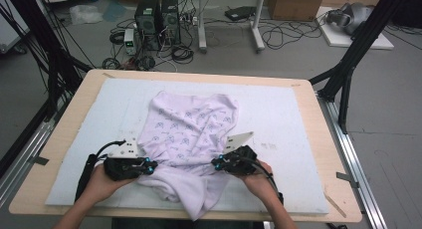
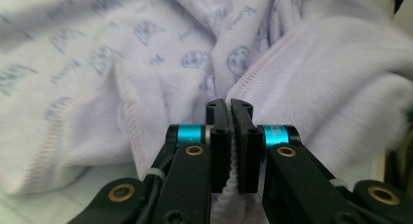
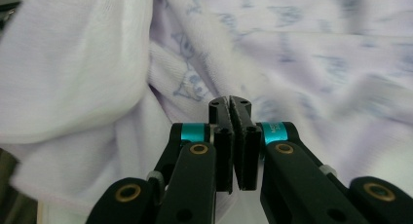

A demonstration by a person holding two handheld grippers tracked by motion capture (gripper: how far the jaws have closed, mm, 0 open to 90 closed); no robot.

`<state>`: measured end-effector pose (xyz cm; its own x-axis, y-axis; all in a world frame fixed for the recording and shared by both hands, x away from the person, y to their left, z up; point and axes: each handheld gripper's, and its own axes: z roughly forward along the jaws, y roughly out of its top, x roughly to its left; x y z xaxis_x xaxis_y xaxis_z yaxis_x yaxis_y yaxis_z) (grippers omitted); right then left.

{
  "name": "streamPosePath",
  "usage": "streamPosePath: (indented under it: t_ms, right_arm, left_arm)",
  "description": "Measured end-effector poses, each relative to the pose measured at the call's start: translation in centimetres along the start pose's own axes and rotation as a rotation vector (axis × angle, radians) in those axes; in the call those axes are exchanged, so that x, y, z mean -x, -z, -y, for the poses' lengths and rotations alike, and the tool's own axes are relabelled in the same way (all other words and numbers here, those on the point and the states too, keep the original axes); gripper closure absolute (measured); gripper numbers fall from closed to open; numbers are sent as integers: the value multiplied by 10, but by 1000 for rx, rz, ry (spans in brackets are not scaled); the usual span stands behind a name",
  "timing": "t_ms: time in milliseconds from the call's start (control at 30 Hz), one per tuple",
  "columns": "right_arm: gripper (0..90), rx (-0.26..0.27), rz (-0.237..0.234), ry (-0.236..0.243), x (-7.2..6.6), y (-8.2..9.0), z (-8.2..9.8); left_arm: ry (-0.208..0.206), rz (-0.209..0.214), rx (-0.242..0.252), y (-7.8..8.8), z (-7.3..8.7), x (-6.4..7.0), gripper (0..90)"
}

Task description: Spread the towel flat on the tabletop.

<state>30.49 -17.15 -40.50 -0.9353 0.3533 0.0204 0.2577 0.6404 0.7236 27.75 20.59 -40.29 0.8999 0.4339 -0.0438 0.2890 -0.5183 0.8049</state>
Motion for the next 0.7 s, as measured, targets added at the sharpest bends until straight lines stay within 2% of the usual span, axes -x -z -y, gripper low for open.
streamPosePath:
  t_ms: [133,200,367,467,567,633,700]
  right_arm:
    - [887,32,50,-43,11,29,5]
    - [887,31,71,-44,14,40,5]
    - [886,32,117,-65,23,61,11]
    - [887,-20,150,-93,33,58,24]
    - [886,-44,143,-151,45,48,42]
    - [881,-46,138,-180,49,39,49]
    - [847,-51,136,-175,49,36,49]
  left_arm:
    - [-7,-28,31,8,-7,-2,867]
    - [-6,-36,38,10,-9,-4,867]
    - [5,-69,24,8,-5,-12,869]
    - [31,-96,3,4,2,-22,869]
    - [69,-125,-25,-1,13,-34,869]
    - [89,-114,-44,-5,17,-38,867]
    - [89,-106,-51,-5,15,-38,841]
